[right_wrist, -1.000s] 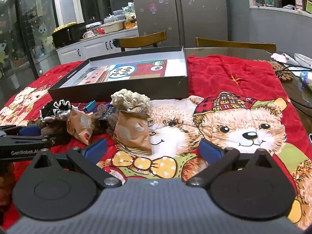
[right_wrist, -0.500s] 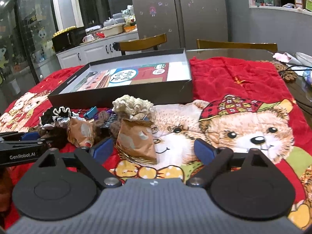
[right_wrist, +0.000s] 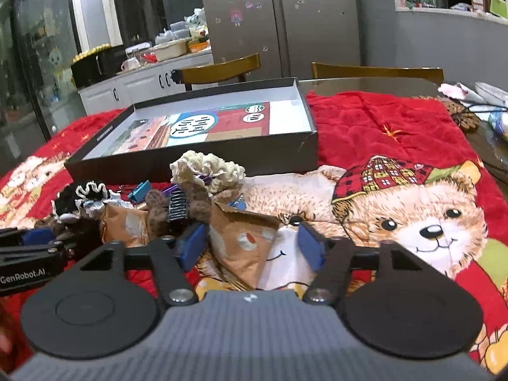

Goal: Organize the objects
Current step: 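Grasp the brown pompom claw clip with left tool while right tool grasps tan paper snack bag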

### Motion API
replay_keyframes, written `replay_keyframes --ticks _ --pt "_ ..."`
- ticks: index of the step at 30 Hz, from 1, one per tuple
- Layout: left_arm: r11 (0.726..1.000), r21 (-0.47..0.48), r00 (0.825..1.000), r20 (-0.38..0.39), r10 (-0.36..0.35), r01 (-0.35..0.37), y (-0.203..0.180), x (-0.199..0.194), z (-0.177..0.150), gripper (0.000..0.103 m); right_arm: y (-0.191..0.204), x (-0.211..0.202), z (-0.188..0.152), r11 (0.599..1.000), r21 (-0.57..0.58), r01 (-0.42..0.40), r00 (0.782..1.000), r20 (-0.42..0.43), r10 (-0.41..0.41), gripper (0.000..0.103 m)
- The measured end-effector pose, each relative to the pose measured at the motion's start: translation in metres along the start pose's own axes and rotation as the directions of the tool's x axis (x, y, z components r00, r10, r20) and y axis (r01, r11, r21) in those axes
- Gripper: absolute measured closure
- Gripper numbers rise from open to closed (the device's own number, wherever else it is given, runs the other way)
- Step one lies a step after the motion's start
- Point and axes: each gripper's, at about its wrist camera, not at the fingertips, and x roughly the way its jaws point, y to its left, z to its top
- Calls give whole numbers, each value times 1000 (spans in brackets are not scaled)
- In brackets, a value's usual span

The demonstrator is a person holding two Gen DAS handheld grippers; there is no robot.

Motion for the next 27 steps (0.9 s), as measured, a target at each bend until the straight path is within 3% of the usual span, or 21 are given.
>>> replay_keyframes --ticks 6,27 --pt "1000 8 1000 0 8 -8 -2 -2 -1 48 2 -3 -1 1000 -16 -21 1000 0 21 55" --pt "999 21 997 63 43 -44 -4 -23 -9 53 -4 -13 -3 997 1 -77 996 35 77 59"
